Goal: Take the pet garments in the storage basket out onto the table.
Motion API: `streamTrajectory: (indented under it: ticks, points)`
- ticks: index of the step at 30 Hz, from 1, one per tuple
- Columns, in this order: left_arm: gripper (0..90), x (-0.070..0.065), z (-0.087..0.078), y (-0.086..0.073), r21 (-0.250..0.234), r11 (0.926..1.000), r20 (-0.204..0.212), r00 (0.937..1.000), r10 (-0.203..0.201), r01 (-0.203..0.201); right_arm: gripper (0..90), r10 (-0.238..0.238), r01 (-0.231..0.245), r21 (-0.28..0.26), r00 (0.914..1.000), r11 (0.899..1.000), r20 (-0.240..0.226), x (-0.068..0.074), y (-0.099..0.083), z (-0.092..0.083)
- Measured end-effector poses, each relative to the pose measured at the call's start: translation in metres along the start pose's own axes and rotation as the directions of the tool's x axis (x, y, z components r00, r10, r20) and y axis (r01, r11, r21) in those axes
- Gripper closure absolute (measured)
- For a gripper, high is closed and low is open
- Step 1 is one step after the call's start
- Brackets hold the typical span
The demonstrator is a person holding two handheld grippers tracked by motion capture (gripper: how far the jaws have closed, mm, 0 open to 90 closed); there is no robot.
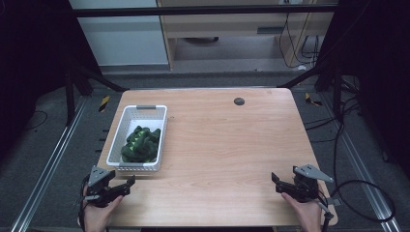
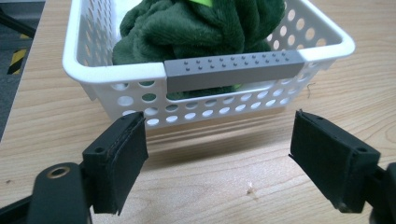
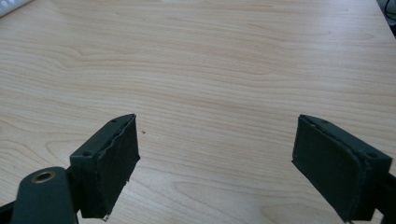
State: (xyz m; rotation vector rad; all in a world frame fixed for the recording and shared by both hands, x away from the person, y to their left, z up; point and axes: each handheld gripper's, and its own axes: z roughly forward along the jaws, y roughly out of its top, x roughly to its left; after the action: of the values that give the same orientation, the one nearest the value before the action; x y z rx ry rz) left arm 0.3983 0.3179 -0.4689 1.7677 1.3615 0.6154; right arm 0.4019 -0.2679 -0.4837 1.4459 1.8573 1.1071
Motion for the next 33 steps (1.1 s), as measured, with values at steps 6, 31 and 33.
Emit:
streamTrajectory:
  ticks: [6, 31, 33]
  points:
    - [18.9, -0.002, -0.007, 0.004, -0.016, 0.9998, 0.011, 0.9999, -0.009, 0.009, 14.4, -0.004, 0.004, 0.0, 0.9999, 1.0, 0.01, -0.001, -0.001, -0.001]
    - [17.4, -0.01, -0.022, 0.033, -0.08, 0.9968, 0.053, 0.9986, 0.003, 0.001, 14.0, -0.038, 0.038, 0.013, 0.9993, 0.999, -0.002, 0.008, 0.0, -0.001]
    - [17.3, -0.012, -0.023, 0.036, -0.087, 0.9962, 0.053, 0.9986, 0.006, -0.002, 14.1, -0.032, 0.032, 0.007, 0.9995, 0.999, -0.002, 0.009, 0.001, -0.003]
